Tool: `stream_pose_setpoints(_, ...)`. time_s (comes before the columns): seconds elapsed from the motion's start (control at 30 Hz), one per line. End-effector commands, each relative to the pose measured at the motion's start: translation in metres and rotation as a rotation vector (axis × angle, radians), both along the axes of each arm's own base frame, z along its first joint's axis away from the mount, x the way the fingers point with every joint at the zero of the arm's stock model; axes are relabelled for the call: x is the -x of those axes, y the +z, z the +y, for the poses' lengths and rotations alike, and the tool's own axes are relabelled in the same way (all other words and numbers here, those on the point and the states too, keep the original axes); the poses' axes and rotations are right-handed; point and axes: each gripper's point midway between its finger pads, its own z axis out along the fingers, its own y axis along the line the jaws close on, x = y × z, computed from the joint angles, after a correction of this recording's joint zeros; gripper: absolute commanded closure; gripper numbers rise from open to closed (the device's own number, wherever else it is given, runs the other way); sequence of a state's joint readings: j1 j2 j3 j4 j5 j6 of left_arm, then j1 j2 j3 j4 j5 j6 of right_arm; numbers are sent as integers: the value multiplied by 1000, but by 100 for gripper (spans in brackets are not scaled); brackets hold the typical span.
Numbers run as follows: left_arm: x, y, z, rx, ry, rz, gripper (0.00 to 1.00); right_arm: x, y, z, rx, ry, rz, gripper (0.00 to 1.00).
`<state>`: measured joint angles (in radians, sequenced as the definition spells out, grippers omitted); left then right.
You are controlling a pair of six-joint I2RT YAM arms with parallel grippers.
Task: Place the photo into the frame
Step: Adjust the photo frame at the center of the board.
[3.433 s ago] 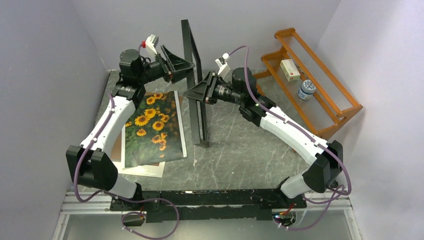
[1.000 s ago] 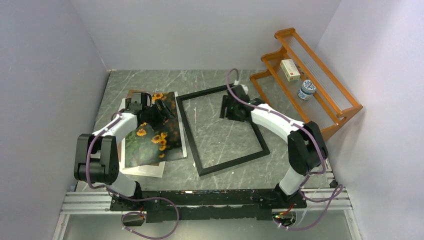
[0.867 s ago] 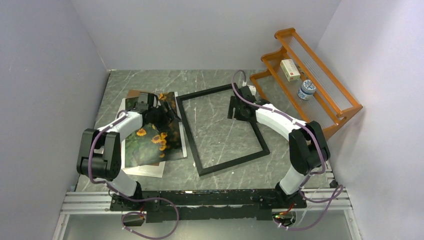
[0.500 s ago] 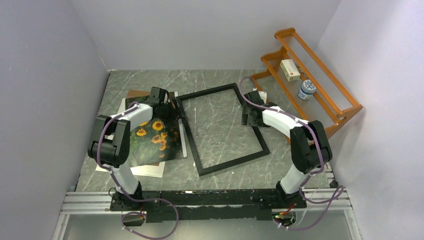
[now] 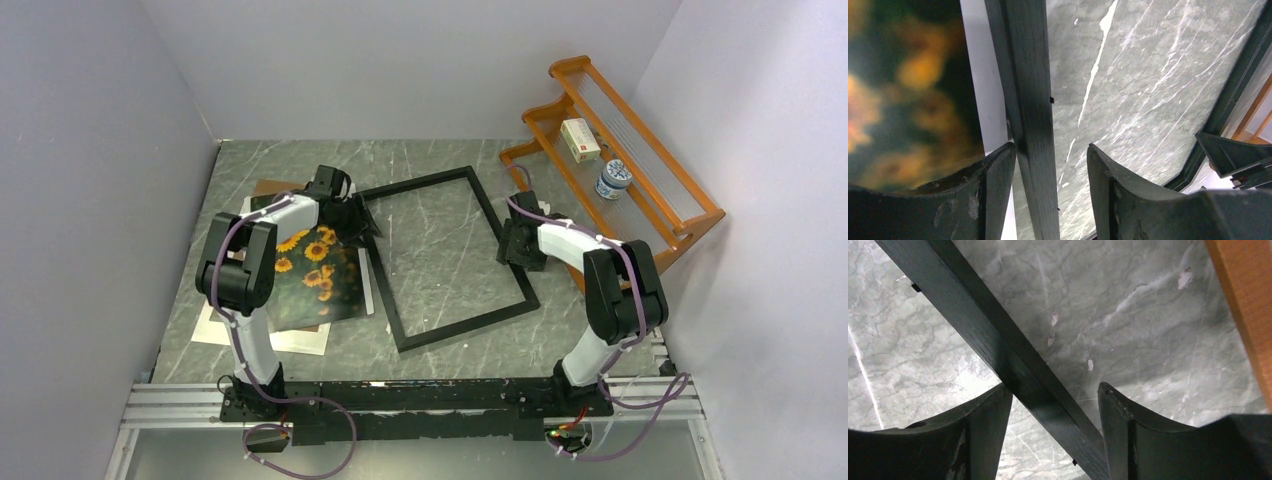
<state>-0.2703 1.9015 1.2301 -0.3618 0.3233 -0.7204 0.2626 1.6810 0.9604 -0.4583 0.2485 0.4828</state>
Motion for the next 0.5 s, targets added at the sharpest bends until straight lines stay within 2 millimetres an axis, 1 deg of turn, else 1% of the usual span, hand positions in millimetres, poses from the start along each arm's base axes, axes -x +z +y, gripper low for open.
stream_pose_setpoints(0.0, -14, 8, -12, 20, -32, -34, 42, 6, 2, 7, -103, -21, -10, 37)
stream_pose_setpoints(0.07, -18, 8, -18, 37, -45, -42, 43, 11, 2, 9, -121, -23, -11, 41)
stream_pose_setpoints(0.27, -32, 12, -30, 77, -69, -75, 47, 34, 1, 13, -177, -39, 0, 55)
stream_pose_setpoints(0.37, -36, 15, -33, 83, -81, -92, 48, 45, 0, 15, -204, -43, 7, 60)
stream_pose_setpoints(0.47, -38, 16, -33, 78, -84, -100, 48, 55, 0, 15, -215, -52, 11, 61)
